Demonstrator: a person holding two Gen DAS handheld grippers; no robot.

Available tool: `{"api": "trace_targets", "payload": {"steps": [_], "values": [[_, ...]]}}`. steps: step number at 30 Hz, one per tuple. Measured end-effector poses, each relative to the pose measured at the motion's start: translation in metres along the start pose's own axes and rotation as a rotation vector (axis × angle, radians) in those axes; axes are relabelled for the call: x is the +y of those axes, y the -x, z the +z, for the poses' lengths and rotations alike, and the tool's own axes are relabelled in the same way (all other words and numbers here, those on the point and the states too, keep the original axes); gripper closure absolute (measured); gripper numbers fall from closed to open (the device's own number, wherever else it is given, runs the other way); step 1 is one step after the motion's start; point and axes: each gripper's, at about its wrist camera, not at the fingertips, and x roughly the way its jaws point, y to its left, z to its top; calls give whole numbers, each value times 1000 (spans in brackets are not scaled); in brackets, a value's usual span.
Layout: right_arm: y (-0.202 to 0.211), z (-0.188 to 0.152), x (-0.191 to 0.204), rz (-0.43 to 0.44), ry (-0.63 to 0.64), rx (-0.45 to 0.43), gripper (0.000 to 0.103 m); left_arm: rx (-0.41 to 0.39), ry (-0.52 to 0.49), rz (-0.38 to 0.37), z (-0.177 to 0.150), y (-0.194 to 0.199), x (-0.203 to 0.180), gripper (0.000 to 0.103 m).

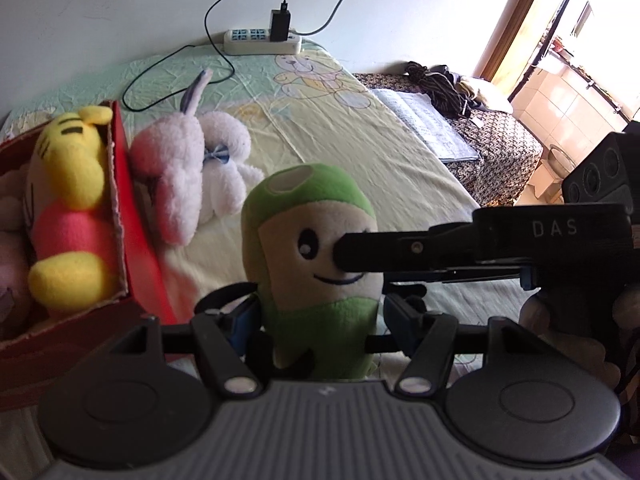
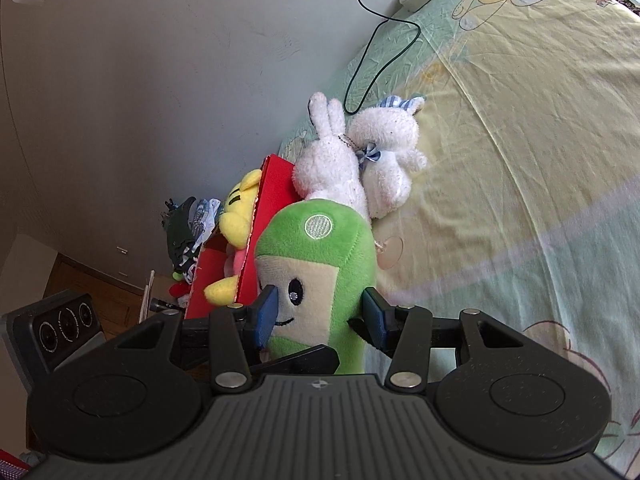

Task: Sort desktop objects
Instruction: 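Carry the green plush in the right gripper over the red box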

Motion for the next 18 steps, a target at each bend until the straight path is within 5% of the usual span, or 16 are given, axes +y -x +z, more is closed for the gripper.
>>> {"api": "trace_targets", "payload": {"steps": [10,18], "values": [[10,-23,57,38,16,-191,54,-130,-118,-94,3,65,24,37],[-19,-23,107,83,104,-265,54,-237,-174,-80,8,110,64,37]]}}
